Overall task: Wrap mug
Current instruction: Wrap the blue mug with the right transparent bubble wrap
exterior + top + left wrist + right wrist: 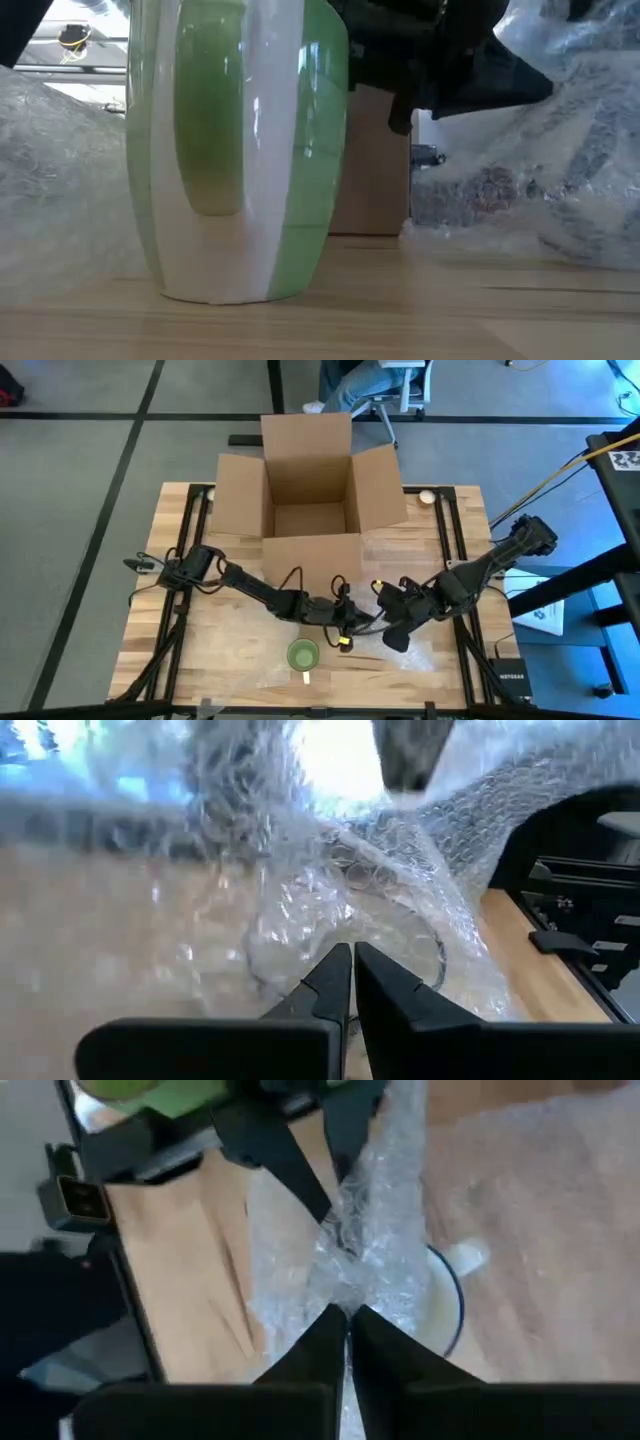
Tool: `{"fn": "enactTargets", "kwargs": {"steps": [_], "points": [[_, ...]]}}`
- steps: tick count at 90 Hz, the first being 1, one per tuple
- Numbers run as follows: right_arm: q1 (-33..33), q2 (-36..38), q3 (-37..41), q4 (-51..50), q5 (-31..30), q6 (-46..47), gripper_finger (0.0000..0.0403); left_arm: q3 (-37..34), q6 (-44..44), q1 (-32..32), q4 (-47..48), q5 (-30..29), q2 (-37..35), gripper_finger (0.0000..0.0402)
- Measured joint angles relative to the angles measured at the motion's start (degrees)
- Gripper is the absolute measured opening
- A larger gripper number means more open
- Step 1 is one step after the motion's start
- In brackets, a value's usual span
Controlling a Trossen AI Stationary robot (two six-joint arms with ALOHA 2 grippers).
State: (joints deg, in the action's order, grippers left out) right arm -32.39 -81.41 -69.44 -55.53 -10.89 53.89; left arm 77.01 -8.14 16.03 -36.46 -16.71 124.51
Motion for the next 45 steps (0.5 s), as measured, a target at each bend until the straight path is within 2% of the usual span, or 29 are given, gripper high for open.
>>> {"fn": "enactTargets", "kwargs": {"steps": [25,45], "points": [[0.68,-7.31,9.07,4.64,-1.48,2.22,0.0,0.0,-0.39,0.22,0.03,0.02,0.0,0.0],[0.53,-9.31,9.77,9.6,-0.05,1.31,0.0,0.0,-0.44,0.26,-0.09,0.0,0.0,0.0]]}}
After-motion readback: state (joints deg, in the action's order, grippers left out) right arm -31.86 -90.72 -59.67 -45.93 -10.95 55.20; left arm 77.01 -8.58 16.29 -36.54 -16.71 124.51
